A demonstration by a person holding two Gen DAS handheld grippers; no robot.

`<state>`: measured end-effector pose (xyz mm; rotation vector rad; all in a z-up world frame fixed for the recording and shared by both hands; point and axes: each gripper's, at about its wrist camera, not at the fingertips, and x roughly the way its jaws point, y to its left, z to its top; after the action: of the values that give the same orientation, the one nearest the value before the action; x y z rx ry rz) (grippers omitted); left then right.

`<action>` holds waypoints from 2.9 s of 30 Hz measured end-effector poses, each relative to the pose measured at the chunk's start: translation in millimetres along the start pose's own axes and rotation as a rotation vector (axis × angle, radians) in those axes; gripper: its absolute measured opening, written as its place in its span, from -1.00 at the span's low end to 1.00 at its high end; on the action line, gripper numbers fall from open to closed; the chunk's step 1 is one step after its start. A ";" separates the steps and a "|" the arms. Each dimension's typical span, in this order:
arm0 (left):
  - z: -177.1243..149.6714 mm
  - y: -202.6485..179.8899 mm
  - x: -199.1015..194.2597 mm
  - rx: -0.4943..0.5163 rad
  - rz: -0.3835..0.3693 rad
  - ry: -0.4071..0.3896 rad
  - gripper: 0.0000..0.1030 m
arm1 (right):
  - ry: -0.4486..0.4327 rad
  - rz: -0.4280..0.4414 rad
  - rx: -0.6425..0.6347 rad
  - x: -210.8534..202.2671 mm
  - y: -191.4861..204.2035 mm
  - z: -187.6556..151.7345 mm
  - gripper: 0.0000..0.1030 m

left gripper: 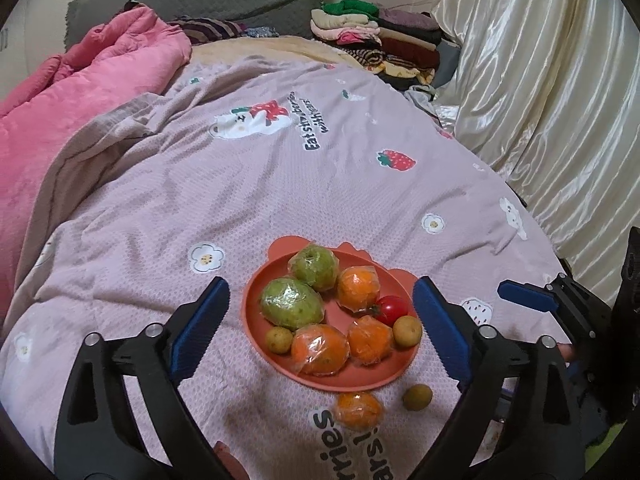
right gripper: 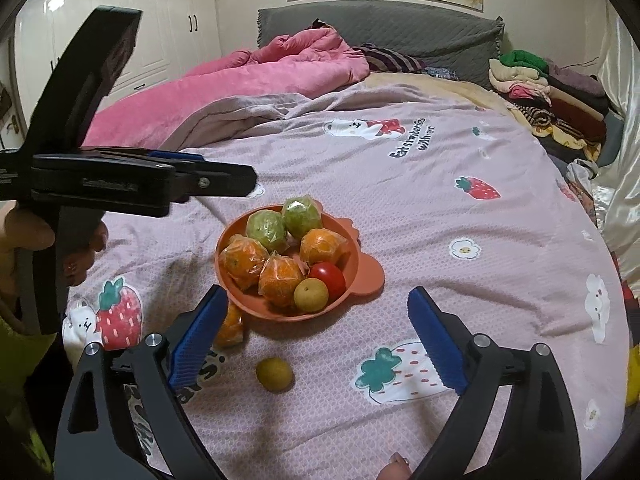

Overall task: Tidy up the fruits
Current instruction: 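Withdraw both open grippers from the plate, then grasp the wrapped orange with the left gripper while the right grasps the last small yellow fruit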

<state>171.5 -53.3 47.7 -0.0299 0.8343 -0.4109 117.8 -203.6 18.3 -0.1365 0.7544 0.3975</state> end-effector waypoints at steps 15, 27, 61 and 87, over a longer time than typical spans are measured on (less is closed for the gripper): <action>-28.2 5.2 -31.4 -0.014 0.038 -0.031 0.81 | 0.001 -0.017 0.002 -10.7 1.7 -6.9 0.83; -52.5 0.9 -39.3 -0.012 0.051 -0.013 0.81 | 0.022 -0.024 -0.022 -16.7 13.8 -23.4 0.83; -91.0 -3.2 -10.9 -0.015 0.014 0.084 0.81 | 0.124 0.009 -0.047 15.6 19.5 -58.1 0.73; -97.4 -15.7 36.0 -0.007 -0.079 0.173 -0.15 | 0.145 0.094 -0.023 34.6 7.9 -60.2 -0.50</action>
<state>117.1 -67.9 -40.8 -0.0346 1.0076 -0.4900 99.0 -201.7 -48.9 -0.1531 0.9019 0.4900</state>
